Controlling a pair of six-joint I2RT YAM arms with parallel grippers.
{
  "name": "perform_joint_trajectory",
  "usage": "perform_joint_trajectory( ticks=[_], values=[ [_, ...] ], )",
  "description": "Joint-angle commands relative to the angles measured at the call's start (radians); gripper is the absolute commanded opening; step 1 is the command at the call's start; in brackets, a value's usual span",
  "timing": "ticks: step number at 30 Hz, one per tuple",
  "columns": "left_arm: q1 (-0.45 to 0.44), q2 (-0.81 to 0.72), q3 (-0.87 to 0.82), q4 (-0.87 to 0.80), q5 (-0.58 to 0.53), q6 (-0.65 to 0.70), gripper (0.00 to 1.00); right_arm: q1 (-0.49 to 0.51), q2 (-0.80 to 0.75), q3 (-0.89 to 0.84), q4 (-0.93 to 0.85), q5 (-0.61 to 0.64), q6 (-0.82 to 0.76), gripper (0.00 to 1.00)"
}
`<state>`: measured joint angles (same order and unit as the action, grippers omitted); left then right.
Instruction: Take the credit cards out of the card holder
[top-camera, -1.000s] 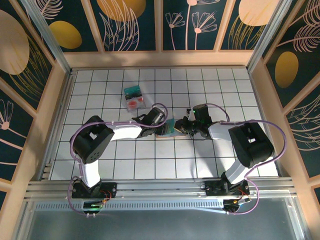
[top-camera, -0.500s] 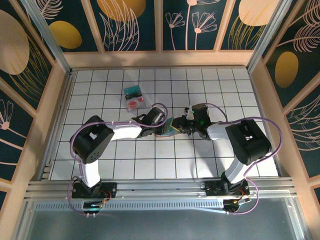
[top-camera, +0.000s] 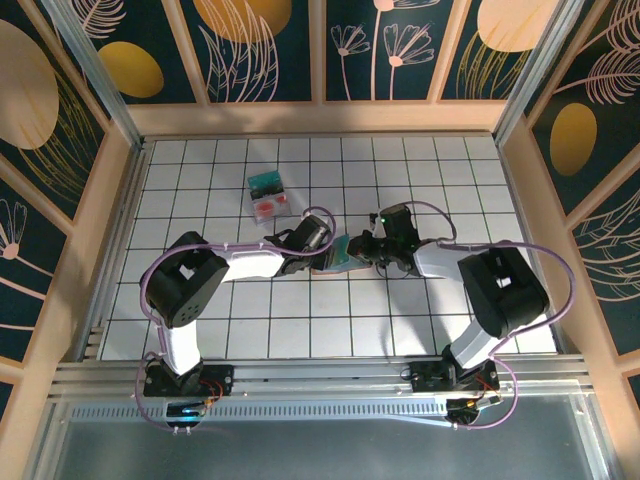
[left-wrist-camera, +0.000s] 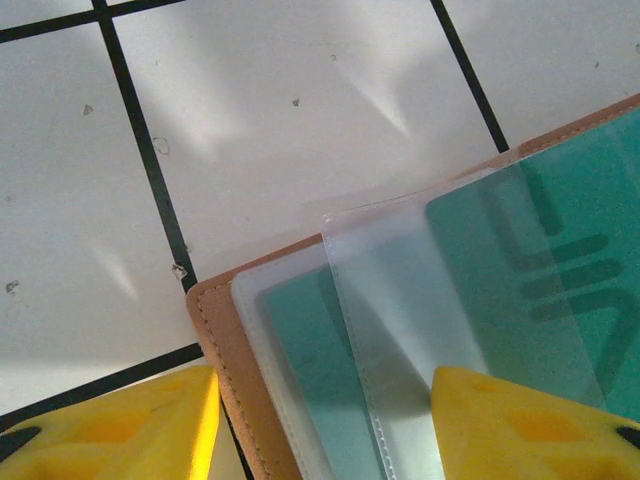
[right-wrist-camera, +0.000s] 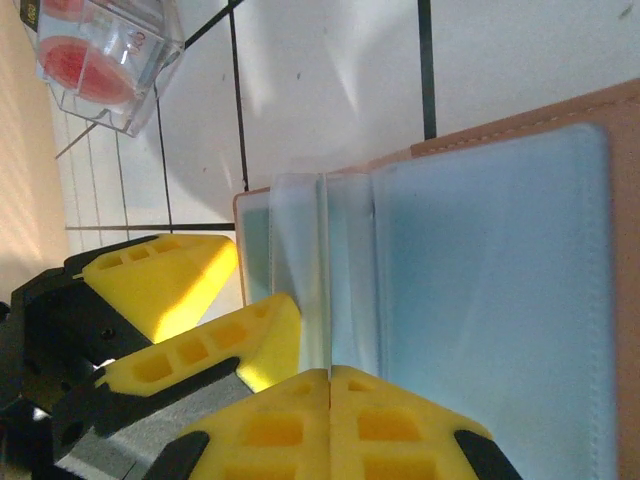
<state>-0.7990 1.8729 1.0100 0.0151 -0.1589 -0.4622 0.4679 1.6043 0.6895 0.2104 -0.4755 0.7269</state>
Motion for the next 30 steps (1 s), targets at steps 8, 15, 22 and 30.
perform_joint_trajectory(
  ticks=[8, 15, 22, 30],
  values=[
    [-0.005, -0.054, 0.001, -0.067, -0.021, -0.025, 0.64, -0.008, -0.153, 0.054, -0.236, 0.201, -0.122, 0.0],
    [-0.004, -0.201, 0.021, -0.058, -0.068, -0.076, 0.76, -0.02, -0.287, 0.038, -0.24, 0.244, -0.158, 0.0],
    [0.036, -0.355, -0.028, 0.065, 0.023, -0.132, 0.88, -0.044, -0.46, -0.016, -0.096, 0.193, -0.155, 0.0],
    [0.162, -0.466, -0.151, 0.395, 0.387, -0.217, 0.86, -0.05, -0.503, -0.05, 0.174, -0.014, -0.094, 0.0]
  ],
)
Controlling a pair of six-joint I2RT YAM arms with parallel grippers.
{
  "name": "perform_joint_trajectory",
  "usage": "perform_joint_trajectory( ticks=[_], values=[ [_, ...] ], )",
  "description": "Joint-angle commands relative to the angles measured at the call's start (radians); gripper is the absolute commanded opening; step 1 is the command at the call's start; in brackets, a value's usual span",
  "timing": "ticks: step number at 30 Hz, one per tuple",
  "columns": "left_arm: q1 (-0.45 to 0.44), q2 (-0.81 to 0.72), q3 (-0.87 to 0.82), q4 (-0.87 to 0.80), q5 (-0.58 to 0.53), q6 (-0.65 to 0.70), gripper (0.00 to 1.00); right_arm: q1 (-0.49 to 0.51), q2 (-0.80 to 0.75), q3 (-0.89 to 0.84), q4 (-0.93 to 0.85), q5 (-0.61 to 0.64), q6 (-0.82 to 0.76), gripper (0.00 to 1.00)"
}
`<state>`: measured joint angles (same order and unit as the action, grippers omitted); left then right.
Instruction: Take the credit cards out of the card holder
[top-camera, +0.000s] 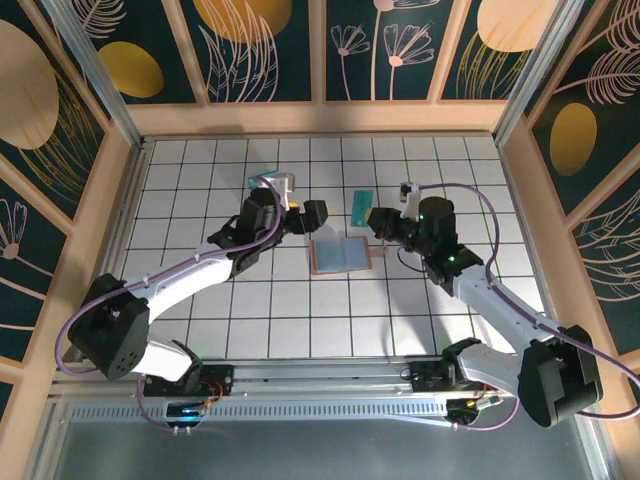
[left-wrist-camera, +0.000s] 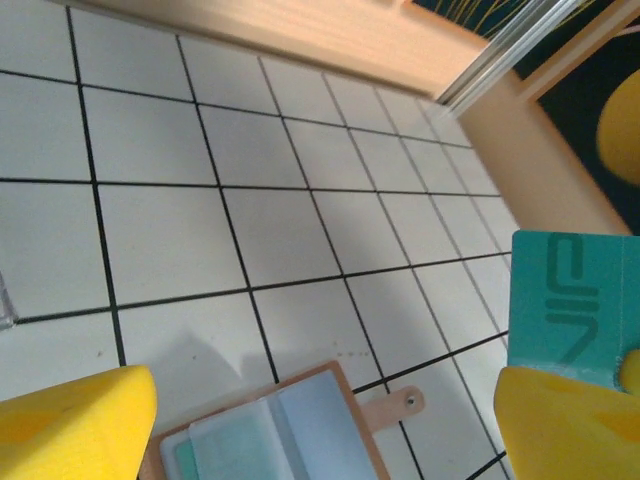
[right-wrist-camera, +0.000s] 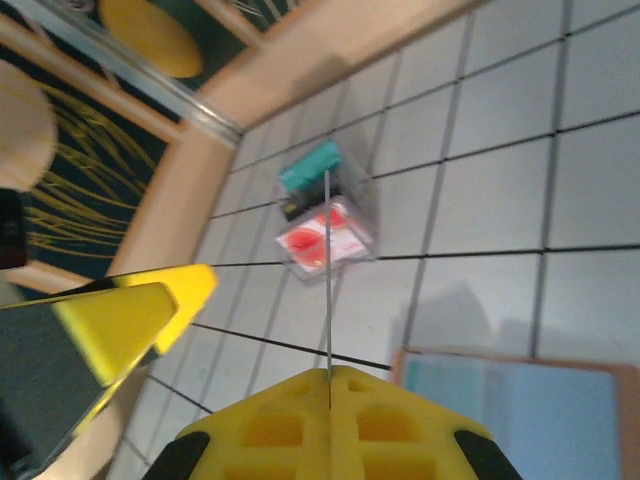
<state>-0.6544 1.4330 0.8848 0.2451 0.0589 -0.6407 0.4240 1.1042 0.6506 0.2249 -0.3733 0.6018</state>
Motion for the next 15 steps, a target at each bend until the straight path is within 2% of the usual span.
perform_joint_trajectory(
  ticks=[1, 5, 10, 15],
  values=[
    [0.021, -0.03, -0.025, 0.18, 0.194, -0.027, 0.86, -0.006, 0.003, -0.008, 0.18, -0.144, 0.036, 0.0],
    [0.034, -0.026, 0.001, 0.181, 0.269, 0.002, 0.85, -0.005, 0.025, 0.004, 0.238, -0.237, 0.044, 0.0],
    [0.068, -0.018, -0.014, 0.252, 0.379, -0.011, 0.84, -0.005, 0.029, -0.005, 0.306, -0.287, 0.063, 0.0],
    [0.078, -0.002, -0.023, 0.338, 0.475, -0.043, 0.77, -0.004, 0.046, -0.003, 0.351, -0.327, 0.087, 0.0]
  ],
)
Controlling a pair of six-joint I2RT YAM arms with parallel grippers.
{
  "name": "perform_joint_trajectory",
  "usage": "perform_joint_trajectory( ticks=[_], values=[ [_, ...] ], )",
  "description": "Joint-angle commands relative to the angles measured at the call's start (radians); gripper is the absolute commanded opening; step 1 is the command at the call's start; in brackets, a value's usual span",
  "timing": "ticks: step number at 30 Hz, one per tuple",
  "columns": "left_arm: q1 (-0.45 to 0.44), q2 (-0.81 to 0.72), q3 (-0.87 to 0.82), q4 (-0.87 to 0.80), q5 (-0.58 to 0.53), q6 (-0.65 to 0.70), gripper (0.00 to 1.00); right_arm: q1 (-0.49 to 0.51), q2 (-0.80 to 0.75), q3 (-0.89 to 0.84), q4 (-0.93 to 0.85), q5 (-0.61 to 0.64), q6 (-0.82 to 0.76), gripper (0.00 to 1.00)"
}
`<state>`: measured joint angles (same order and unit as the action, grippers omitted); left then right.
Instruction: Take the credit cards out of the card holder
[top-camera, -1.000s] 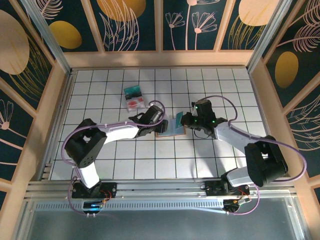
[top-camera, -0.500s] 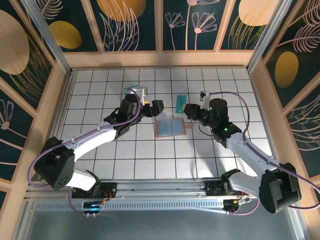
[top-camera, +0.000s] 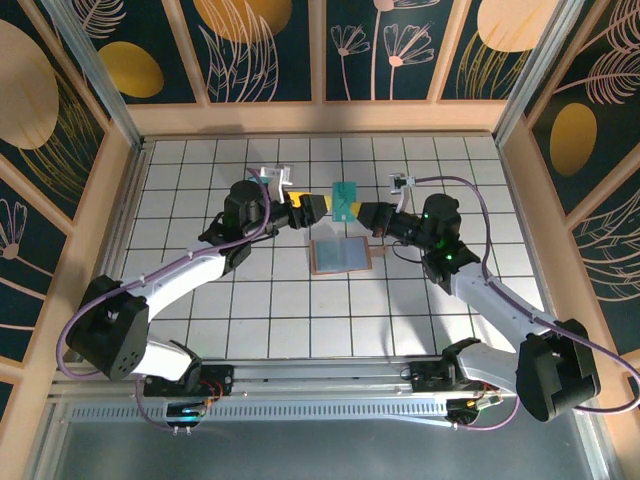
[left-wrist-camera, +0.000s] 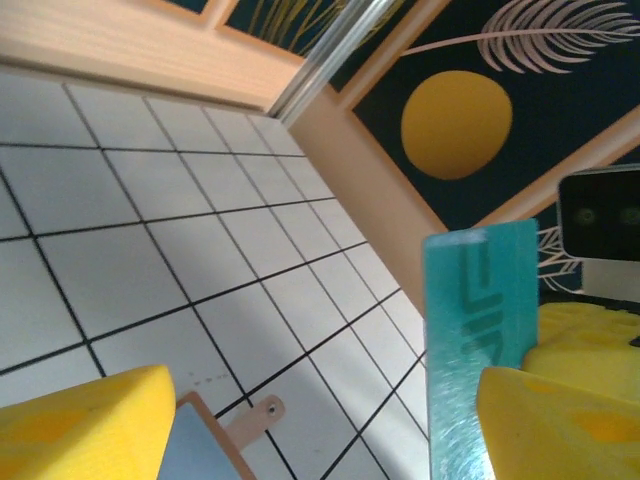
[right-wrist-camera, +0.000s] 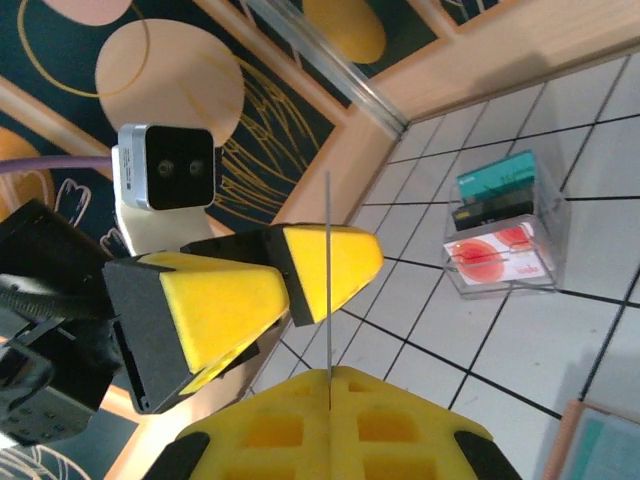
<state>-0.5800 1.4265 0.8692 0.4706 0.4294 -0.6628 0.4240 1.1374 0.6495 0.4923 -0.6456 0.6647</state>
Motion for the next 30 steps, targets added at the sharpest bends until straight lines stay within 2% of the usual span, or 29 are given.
perform_joint_trajectory(
  ticks=[1, 13, 14, 18, 19, 21, 22, 24, 27, 30],
  values=[
    [0.003, 0.007, -0.008, 0.133, 0.118, -0.032, 0.75, -0.004, 0.015, -0.001, 0.085, -0.058, 0.025, 0.0],
    [0.003, 0.085, -0.003, 0.286, 0.247, -0.121, 0.43, 0.004, 0.054, 0.001, 0.166, -0.097, 0.068, 0.0],
    [0.003, 0.093, -0.006, 0.301, 0.255, -0.129, 0.38, 0.007, 0.059, 0.002, 0.173, -0.098, 0.07, 0.0],
    [0.004, 0.111, 0.005, 0.304, 0.278, -0.124, 0.01, 0.007, 0.076, 0.006, 0.181, -0.101, 0.076, 0.0],
    [0.004, 0.107, 0.011, 0.283, 0.274, -0.106, 0.0, 0.008, 0.078, 0.006, 0.177, -0.099, 0.075, 0.0],
    [0.004, 0.086, 0.034, 0.179, 0.226, -0.029, 0.0, 0.007, 0.08, 0.011, 0.152, -0.09, 0.063, 0.0],
    [0.003, 0.076, 0.048, 0.126, 0.202, 0.013, 0.0, 0.008, 0.079, 0.015, 0.133, -0.085, 0.051, 0.06],
    [0.007, 0.051, 0.093, -0.033, 0.137, 0.134, 0.0, 0.008, 0.068, 0.027, 0.071, -0.054, 0.016, 0.25],
    [0.03, 0.016, 0.158, -0.235, 0.049, 0.328, 0.0, 0.006, 0.039, 0.057, -0.069, 0.032, -0.051, 0.39],
    [0.076, -0.002, 0.21, -0.407, -0.04, 0.537, 0.0, 0.005, 0.002, 0.083, -0.209, 0.137, -0.11, 0.46]
  ],
)
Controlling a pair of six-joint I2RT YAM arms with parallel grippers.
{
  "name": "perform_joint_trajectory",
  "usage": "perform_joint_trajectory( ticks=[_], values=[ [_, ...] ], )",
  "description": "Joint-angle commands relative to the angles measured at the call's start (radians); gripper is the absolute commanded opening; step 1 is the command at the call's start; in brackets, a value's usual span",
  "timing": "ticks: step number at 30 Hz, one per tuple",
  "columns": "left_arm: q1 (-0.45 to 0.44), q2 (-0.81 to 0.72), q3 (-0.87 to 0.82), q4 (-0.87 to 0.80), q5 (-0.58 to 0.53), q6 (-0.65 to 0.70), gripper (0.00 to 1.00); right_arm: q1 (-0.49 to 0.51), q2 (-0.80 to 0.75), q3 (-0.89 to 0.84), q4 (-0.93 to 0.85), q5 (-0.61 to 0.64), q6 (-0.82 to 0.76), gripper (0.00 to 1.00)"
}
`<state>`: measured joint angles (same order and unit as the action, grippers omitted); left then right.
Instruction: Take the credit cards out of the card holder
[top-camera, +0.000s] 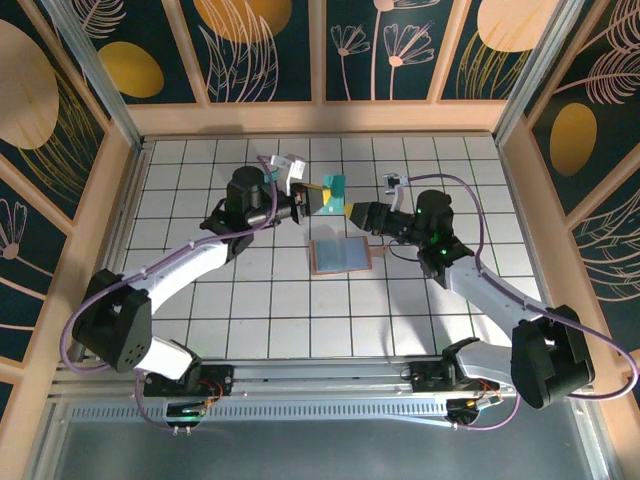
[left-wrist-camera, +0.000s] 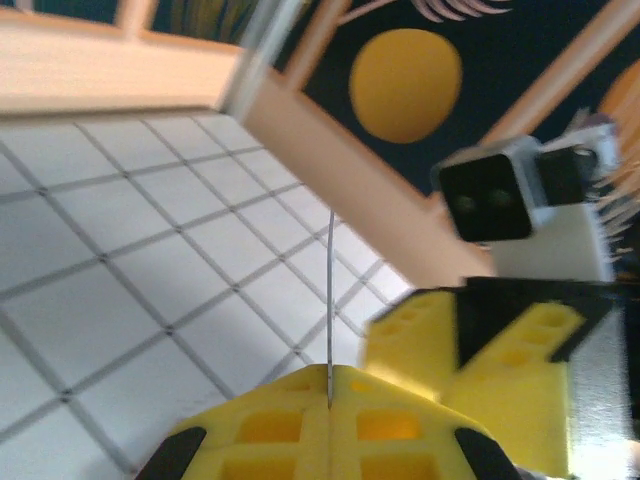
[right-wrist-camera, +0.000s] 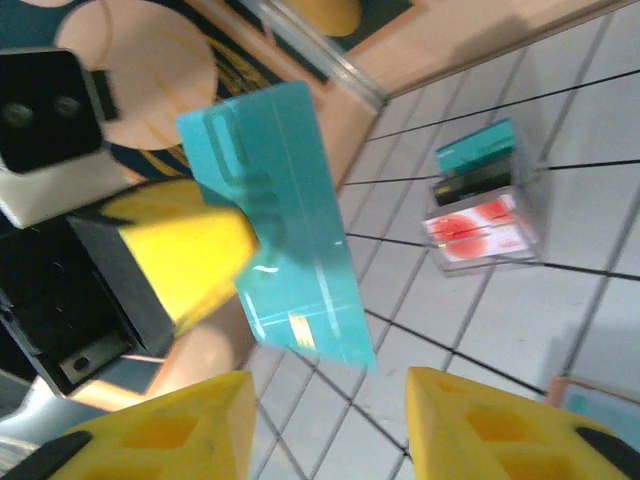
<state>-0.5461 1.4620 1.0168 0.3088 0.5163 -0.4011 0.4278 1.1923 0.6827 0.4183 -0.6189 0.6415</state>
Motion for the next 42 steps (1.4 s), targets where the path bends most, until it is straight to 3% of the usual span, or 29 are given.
perform_joint_trajectory(
  ticks=[1, 6, 15, 22, 42],
  values=[
    [0.056, -0.035, 0.08, -0.293, -0.16, 0.339, 0.0, -0.001, -0.065, 0.057, -0.168, 0.142, -0.099, 0.47],
    [0.133, 0.03, 0.177, -0.458, -0.317, 0.613, 0.0, 0.001, -0.105, 0.095, -0.335, 0.321, -0.148, 0.52],
    [0.215, 0.259, 0.391, -0.622, -0.435, 0.951, 0.0, 0.0, -0.076, 0.117, -0.456, 0.498, -0.143, 0.58],
    [0.255, 0.344, 0.47, -0.691, -0.372, 1.184, 0.0, 0.0, -0.059, 0.129, -0.466, 0.545, -0.124, 0.65],
    [0.304, 0.603, 0.707, -0.851, -0.366, 1.344, 0.0, 0.0, -0.006, 0.152, -0.468, 0.571, -0.112, 0.74]
  ],
)
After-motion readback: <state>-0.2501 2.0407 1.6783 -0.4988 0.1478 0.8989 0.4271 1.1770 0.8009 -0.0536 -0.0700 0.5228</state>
